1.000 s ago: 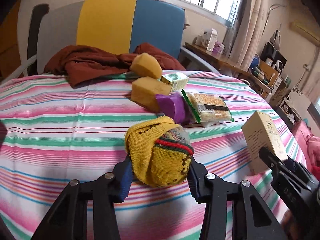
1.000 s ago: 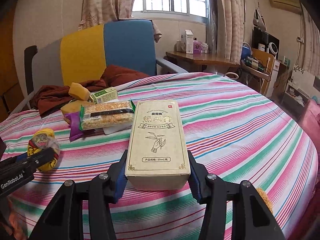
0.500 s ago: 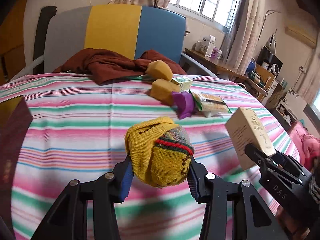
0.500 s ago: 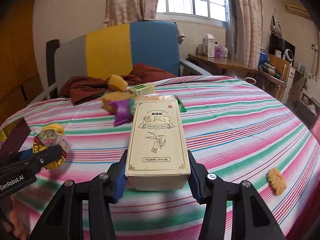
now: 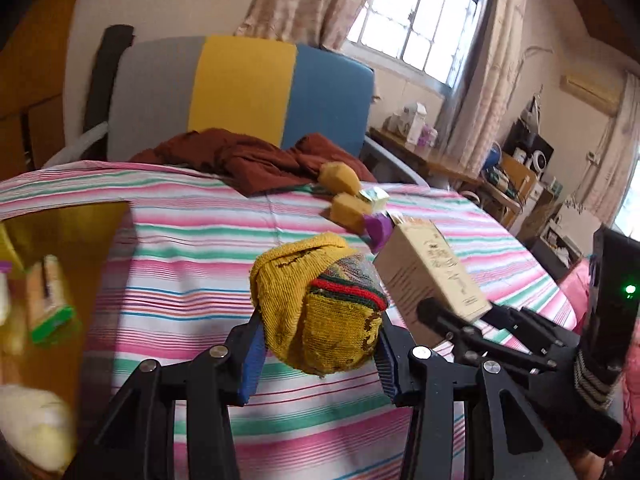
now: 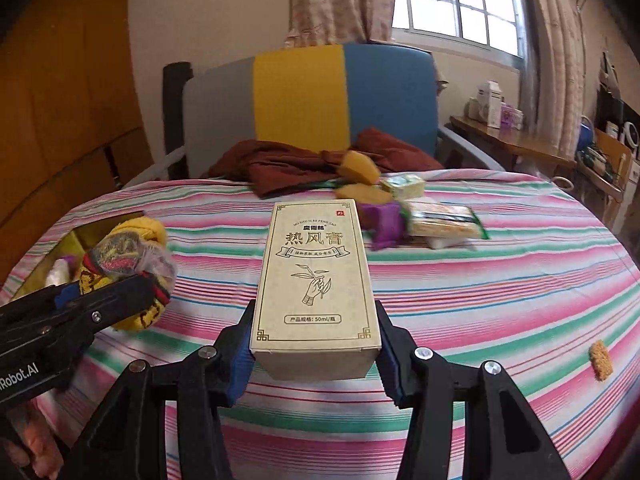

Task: Organize objects
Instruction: 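Carry the box and yellow sock into the gold tray and open both grippers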

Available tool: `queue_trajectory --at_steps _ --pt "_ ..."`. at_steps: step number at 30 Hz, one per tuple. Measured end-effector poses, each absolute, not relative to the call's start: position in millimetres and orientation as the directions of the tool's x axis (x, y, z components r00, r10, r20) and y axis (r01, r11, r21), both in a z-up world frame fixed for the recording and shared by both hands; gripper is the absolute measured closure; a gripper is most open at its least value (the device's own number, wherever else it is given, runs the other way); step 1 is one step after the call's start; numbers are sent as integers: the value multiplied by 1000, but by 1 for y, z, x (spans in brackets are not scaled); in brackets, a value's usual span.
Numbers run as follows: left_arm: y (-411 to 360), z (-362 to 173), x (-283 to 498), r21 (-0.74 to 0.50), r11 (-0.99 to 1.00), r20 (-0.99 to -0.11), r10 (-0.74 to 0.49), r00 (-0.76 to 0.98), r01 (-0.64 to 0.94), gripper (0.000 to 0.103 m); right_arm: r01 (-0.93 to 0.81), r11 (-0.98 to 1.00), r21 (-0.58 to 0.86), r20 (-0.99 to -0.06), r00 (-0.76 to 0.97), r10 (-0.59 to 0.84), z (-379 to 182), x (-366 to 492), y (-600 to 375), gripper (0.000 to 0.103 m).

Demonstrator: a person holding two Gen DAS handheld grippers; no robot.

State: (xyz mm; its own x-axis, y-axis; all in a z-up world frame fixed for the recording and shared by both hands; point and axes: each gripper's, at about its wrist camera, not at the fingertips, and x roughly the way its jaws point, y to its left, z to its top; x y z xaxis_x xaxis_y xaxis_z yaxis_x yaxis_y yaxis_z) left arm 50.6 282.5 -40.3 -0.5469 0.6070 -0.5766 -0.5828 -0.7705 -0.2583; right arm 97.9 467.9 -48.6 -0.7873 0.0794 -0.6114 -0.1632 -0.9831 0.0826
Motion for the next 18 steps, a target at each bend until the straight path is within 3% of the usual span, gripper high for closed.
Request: queue_trajectory --at_steps 9,18 --pt "188 -11 23 -266 -845 -547 529 -649 -464 55 31 -992 120 -587 -804 -96 -21 72 377 51" --pt "100 -19 -21 -302 -907 -616 420 -666 -292 55 187 -971 151 -608 -757 -240 -9 25 294 51"
